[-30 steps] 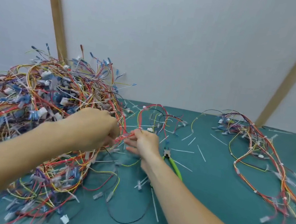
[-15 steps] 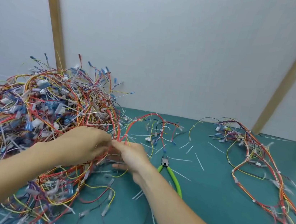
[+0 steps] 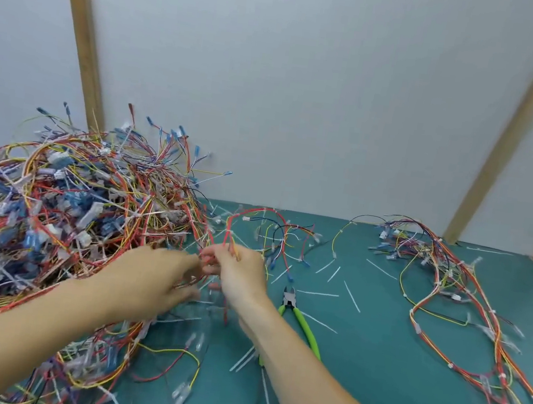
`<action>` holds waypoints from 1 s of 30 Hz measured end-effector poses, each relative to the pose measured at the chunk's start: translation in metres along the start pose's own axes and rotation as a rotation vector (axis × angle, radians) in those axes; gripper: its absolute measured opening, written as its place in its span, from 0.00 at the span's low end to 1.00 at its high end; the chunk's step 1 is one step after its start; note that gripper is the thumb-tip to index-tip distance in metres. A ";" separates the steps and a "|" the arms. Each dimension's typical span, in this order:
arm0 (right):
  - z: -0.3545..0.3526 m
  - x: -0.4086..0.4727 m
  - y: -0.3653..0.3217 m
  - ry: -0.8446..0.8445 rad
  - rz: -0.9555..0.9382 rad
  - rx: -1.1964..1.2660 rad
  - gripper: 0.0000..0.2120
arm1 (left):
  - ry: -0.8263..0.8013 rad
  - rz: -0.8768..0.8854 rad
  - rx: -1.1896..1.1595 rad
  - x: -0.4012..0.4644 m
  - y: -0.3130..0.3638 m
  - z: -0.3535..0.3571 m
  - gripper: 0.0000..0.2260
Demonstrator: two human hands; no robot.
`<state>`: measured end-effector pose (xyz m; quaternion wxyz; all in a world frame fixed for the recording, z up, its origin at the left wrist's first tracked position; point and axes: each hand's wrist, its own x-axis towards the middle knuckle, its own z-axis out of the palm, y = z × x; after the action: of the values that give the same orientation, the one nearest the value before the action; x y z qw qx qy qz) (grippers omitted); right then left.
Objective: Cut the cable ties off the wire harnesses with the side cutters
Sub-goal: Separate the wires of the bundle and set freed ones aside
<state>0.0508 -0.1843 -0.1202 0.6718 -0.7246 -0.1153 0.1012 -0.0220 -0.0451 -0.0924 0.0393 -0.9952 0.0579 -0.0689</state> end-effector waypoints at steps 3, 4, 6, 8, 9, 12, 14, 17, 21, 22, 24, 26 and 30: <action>-0.006 0.003 0.005 0.184 0.070 0.227 0.13 | -0.066 -0.113 0.024 0.003 0.003 0.003 0.12; -0.007 0.004 0.007 0.212 0.114 0.319 0.12 | -0.043 -0.132 0.048 0.004 0.001 0.004 0.11; -0.010 0.003 0.012 0.189 0.212 0.433 0.11 | -0.045 -0.153 0.069 0.005 -0.004 0.003 0.14; -0.013 0.003 0.015 0.102 0.319 0.491 0.10 | -0.084 -0.120 0.050 0.006 -0.013 0.003 0.15; -0.014 0.004 0.016 0.067 0.360 0.516 0.10 | -0.127 -0.085 0.001 0.005 -0.017 0.003 0.14; -0.019 0.008 0.017 0.045 0.392 0.572 0.09 | -0.145 -0.030 -0.245 0.001 -0.019 -0.001 0.17; -0.017 0.006 0.017 -0.076 0.398 0.439 0.08 | -0.033 -0.019 -0.197 0.001 -0.019 -0.003 0.14; -0.014 0.002 0.010 -0.186 0.375 0.357 0.10 | 0.031 -0.039 -0.016 0.000 -0.017 -0.001 0.10; -0.025 0.015 0.000 0.112 0.337 0.679 0.12 | 0.053 -0.119 -0.132 -0.001 -0.013 0.001 0.18; -0.026 0.016 -0.001 0.119 0.348 0.691 0.12 | 0.067 -0.117 -0.172 -0.001 -0.010 0.001 0.19; -0.027 0.013 0.002 0.042 0.415 0.596 0.09 | 0.048 -0.063 -0.241 0.001 -0.005 0.003 0.25; -0.028 0.010 0.006 -0.075 0.485 0.522 0.08 | 0.042 -0.025 -0.356 0.004 0.002 0.001 0.22; -0.033 0.014 0.008 0.012 0.527 0.684 0.10 | 0.111 0.017 -0.047 0.009 0.011 0.007 0.15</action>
<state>0.0743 -0.2124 -0.1256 0.8251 -0.4657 0.1178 0.2976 -0.0138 -0.0569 -0.0986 0.0131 -0.9900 0.0699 -0.1222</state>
